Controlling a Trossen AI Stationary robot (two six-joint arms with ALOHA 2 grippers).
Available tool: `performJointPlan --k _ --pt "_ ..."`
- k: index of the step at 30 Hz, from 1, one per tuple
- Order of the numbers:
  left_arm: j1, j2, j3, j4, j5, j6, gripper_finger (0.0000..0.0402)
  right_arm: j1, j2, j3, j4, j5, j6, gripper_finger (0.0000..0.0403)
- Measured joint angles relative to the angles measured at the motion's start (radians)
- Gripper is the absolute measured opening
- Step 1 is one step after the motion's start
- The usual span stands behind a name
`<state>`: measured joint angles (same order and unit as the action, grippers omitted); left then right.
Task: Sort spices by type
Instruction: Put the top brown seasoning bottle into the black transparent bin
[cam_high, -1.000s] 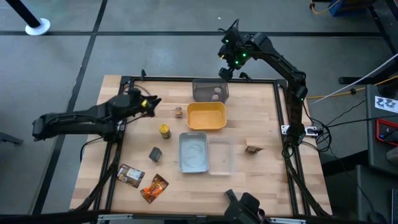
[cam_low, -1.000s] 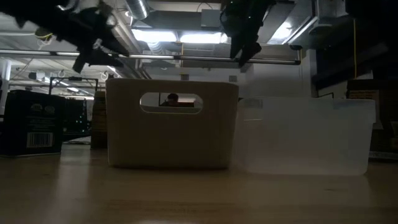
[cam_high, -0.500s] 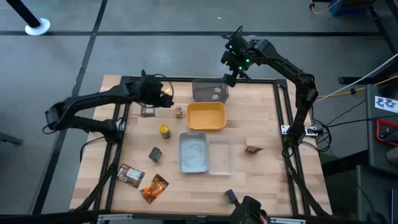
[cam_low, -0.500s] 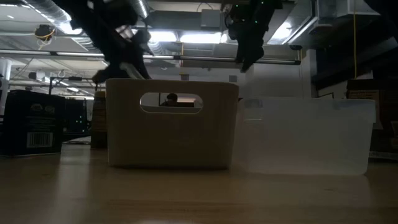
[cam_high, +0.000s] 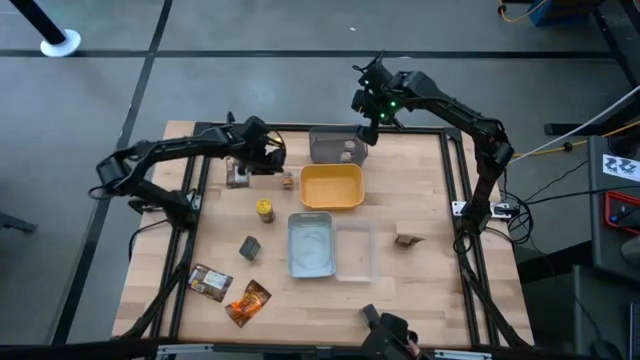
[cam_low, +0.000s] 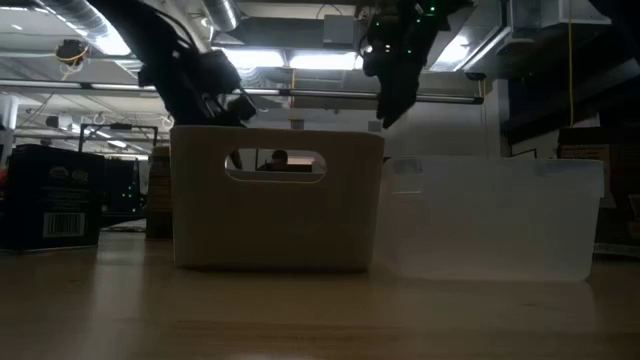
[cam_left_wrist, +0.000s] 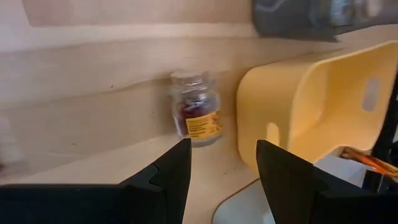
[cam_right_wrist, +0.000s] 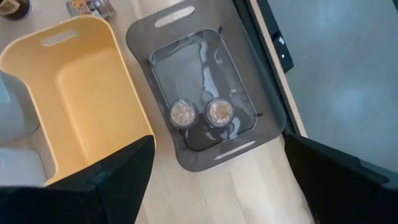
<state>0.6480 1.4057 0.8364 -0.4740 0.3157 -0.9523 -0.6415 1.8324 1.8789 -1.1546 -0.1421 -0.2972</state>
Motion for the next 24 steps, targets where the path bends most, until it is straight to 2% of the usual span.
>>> performJointPlan --k 8,15,24 --pt "0.008 0.083 0.000 0.096 0.061 -0.013 0.0166 0.000 0.000 -0.009 0.006 0.000 -0.026 0.0358" --pt "0.008 0.093 0.000 0.139 0.067 0.095 0.0166 0.000 0.000 -0.009 0.003 0.000 -0.026 0.0358" --pt "0.009 0.093 0.000 0.132 0.067 0.092 0.0166 0.000 0.001 -0.009 0.002 0.000 -0.026 0.0358"
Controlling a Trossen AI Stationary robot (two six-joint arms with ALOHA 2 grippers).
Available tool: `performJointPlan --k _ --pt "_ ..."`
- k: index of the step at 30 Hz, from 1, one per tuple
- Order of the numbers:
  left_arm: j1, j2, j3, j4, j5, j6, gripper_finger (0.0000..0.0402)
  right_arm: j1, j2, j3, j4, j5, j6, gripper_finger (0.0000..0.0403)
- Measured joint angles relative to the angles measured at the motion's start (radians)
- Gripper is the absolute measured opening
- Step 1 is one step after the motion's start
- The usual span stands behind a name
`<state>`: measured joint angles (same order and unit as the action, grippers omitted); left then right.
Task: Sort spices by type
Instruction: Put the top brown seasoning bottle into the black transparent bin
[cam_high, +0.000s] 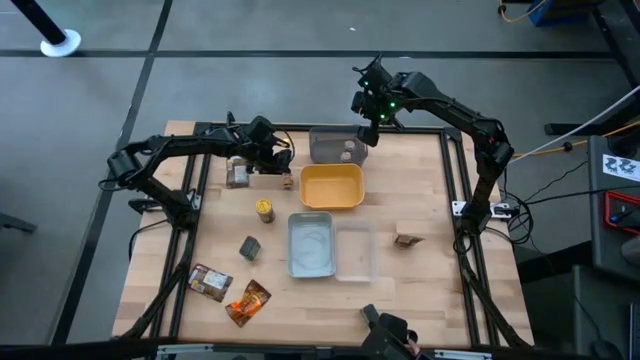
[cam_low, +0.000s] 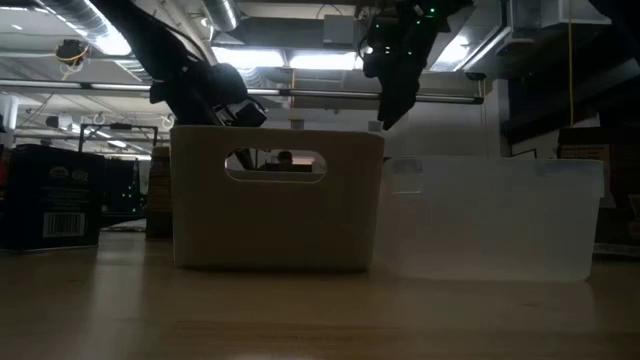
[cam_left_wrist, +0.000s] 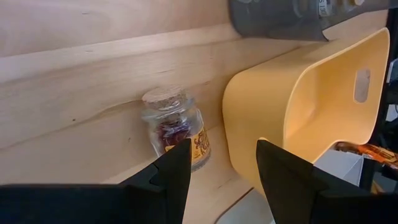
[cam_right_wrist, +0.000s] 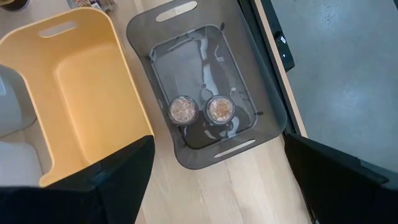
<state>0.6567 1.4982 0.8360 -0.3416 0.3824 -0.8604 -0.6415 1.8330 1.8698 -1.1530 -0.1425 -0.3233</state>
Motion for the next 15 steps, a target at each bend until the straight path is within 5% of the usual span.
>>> performJointPlan --k 15 --pt "0.001 0.000 0.000 -0.032 -0.053 0.078 0.0174 0.000 0.001 0.000 -0.004 0.000 0.000 0.0358"
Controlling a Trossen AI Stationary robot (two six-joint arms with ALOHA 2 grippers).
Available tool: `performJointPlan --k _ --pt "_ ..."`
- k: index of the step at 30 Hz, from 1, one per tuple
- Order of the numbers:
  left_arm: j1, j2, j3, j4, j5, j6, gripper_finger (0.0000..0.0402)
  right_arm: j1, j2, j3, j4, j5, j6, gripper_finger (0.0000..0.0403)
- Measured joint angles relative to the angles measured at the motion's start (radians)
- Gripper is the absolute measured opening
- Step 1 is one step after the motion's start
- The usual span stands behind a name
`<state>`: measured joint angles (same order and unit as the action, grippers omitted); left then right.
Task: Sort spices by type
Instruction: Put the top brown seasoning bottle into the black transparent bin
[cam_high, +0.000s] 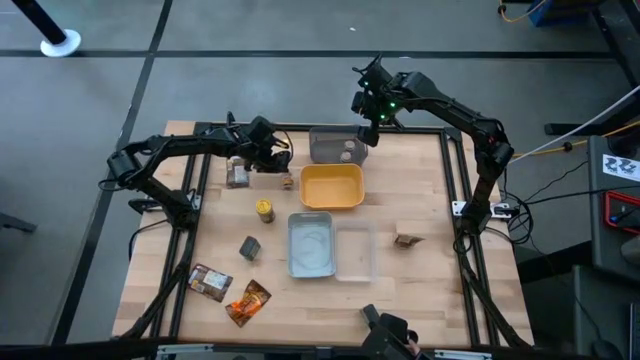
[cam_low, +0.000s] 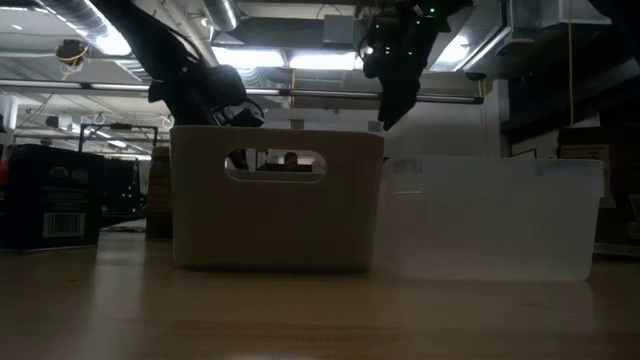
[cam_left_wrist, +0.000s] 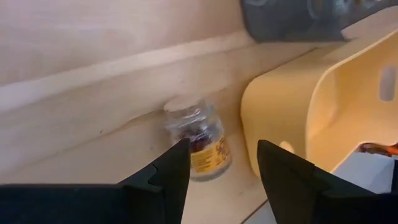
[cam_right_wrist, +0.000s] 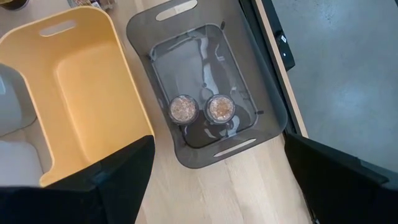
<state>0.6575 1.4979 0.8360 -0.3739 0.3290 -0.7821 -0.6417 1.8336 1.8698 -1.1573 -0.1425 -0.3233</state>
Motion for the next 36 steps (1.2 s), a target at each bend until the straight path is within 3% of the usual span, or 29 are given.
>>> performJointPlan --k 12,26,36 --pt "-0.013 0.004 0.000 -0.029 -0.082 -0.003 0.0261 0.000 0.000 0.000 -0.006 0.000 0.000 0.0358" --pt "-0.049 0.007 0.000 -0.026 -0.129 -0.109 0.0265 0.000 0.000 0.000 -0.006 0.000 0.000 0.0358" --pt "-0.083 0.110 -0.001 0.065 -0.126 -0.183 0.0265 0.000 0.000 0.000 -0.011 0.000 0.000 0.0358"
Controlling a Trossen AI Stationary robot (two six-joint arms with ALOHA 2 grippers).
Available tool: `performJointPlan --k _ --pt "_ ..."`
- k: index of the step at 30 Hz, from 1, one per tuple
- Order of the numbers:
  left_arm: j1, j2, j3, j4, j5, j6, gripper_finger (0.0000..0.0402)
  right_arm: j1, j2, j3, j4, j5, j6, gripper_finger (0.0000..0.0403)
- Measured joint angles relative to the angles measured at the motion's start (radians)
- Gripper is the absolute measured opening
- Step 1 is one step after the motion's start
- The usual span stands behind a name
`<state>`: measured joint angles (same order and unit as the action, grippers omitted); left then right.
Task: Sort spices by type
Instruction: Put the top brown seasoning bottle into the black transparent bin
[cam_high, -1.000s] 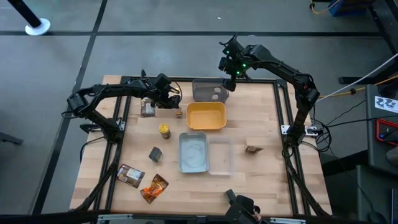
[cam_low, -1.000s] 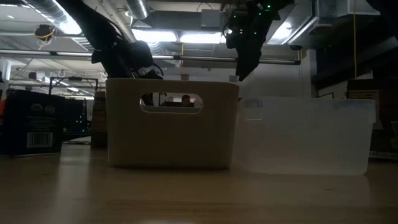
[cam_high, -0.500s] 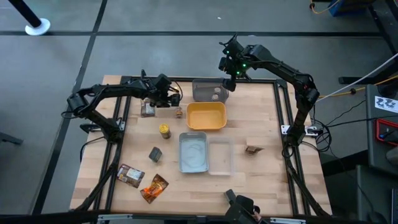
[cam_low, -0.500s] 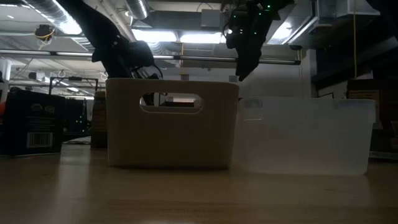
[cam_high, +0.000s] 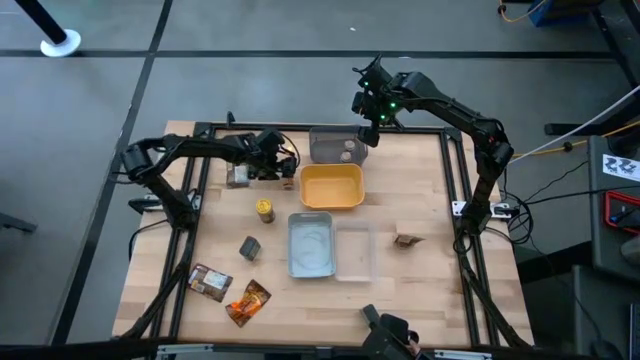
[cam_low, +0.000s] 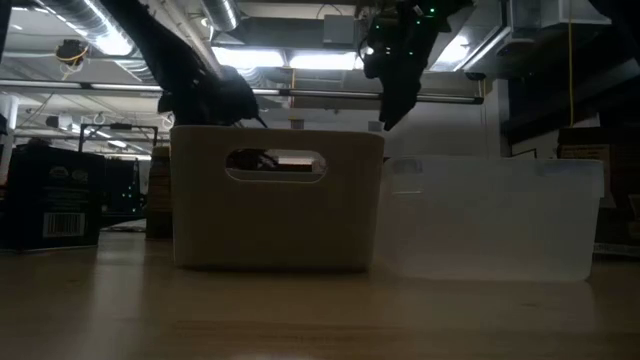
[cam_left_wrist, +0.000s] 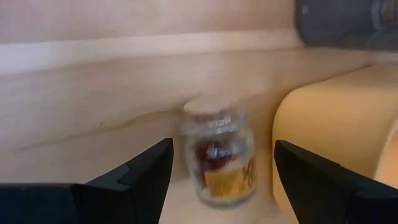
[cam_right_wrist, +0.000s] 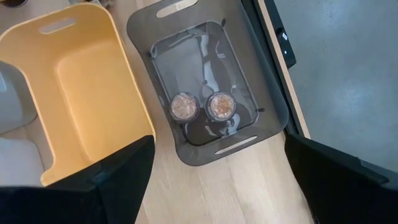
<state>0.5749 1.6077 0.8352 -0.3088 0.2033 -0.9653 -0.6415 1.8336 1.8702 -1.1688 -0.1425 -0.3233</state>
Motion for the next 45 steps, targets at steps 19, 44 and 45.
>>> performJointPlan --k 19,44,45 --pt "0.002 0.088 0.001 0.037 0.092 0.028 0.0212 0.000 0.000 0.000 -0.011 0.002 0.000 0.0358" --pt "0.108 -0.097 -0.001 0.066 0.133 0.374 0.0171 0.000 0.000 0.000 0.001 -0.031 -0.086 0.0358" --pt "0.108 -0.112 -0.001 0.067 0.132 0.419 0.0171 0.000 0.000 0.000 0.007 -0.053 -0.108 0.0358"
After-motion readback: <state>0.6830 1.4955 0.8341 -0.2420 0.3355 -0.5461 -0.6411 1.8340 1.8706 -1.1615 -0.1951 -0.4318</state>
